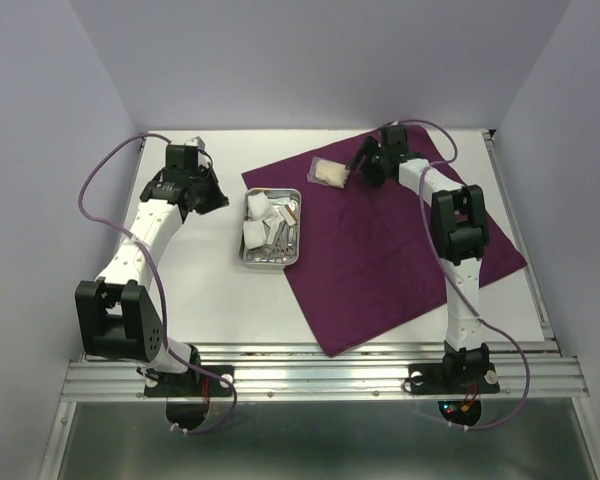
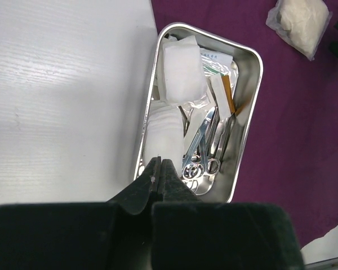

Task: Prepare the surgical pack
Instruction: Move the medical item into the surgical kit.

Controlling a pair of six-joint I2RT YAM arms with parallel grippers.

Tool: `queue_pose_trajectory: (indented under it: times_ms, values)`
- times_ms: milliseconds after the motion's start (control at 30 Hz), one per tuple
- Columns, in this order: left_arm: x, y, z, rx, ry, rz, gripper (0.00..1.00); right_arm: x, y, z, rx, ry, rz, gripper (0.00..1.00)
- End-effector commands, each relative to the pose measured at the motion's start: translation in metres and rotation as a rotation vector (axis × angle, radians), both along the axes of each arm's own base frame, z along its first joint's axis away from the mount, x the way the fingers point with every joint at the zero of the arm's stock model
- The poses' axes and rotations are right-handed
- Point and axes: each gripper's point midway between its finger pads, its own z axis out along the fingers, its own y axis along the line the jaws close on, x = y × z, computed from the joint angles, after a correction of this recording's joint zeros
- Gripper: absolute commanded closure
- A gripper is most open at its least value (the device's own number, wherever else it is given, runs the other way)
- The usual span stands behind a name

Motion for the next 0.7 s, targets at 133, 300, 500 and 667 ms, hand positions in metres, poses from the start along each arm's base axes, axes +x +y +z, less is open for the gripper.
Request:
queue_pose_trajectory:
  times_ms: [133,300,500,667]
  values:
    - [-0.012,0.003,0.021,0.014,-0.065,-0.008,1.00,0.004,0.035,-0.018,0.126,0.047,0.094,0.44]
    - [-0.015,0.007,0.021,0.027,-0.068,0.013,1.00,0.000,0.046,-0.029,0.194,0.076,0.123,0.64]
    - [-0.020,0.008,0.017,0.021,-0.061,0.017,1.00,0.006,0.049,-0.007,0.222,0.024,0.118,0.94]
    - [-0.024,0.007,0.013,0.017,-0.056,0.013,1.00,-0.013,0.010,0.003,0.127,0.019,-0.086,0.99]
